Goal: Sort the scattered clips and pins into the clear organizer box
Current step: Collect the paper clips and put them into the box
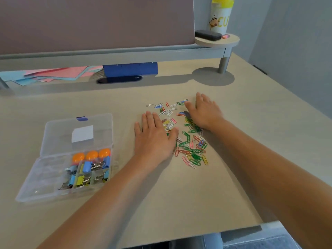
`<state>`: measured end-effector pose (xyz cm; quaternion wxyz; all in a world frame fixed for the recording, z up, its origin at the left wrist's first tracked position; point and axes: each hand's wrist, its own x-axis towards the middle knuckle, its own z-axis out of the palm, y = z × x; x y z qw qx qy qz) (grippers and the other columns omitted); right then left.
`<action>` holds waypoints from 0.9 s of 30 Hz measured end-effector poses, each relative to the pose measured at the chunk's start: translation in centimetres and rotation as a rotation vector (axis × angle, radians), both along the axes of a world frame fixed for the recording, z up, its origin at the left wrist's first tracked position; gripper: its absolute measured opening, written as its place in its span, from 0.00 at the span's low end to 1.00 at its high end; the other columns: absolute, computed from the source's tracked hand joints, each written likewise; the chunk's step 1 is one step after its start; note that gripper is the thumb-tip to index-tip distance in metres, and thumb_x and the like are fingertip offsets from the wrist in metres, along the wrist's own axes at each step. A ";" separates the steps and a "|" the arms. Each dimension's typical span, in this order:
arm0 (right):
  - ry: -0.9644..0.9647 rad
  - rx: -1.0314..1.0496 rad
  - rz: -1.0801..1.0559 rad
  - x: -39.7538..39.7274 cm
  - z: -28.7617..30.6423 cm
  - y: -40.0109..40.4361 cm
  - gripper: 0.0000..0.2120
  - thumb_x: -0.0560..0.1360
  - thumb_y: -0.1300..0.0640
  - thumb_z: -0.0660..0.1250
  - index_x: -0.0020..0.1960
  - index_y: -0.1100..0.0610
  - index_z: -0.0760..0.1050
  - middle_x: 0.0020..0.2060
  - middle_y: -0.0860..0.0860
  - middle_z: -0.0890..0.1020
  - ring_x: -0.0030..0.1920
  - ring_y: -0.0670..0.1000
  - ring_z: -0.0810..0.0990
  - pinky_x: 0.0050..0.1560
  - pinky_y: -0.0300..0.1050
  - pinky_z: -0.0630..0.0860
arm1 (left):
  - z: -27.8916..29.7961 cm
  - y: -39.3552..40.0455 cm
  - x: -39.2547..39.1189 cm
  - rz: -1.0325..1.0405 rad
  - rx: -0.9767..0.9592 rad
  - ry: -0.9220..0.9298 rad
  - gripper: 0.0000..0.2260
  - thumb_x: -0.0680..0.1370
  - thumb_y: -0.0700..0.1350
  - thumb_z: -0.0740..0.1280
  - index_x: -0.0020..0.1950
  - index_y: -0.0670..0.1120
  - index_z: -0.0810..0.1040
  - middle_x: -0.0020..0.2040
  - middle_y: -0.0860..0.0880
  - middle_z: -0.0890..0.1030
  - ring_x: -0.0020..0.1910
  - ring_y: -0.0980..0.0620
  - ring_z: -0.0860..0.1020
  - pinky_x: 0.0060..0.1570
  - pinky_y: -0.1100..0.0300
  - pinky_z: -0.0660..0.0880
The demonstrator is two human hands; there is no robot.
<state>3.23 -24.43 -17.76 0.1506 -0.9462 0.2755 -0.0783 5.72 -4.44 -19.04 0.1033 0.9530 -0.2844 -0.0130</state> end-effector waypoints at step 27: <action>0.009 0.198 0.834 0.6 0.6 4.7 0.26 0.80 0.52 0.53 0.77 0.54 0.67 0.79 0.47 0.63 0.78 0.45 0.58 0.79 0.41 0.51 | 1.1 3.1 4.2 0.205 -0.725 0.169 0.20 0.85 0.47 0.56 0.76 0.43 0.69 0.75 0.46 0.70 0.74 0.49 0.67 0.72 0.58 0.60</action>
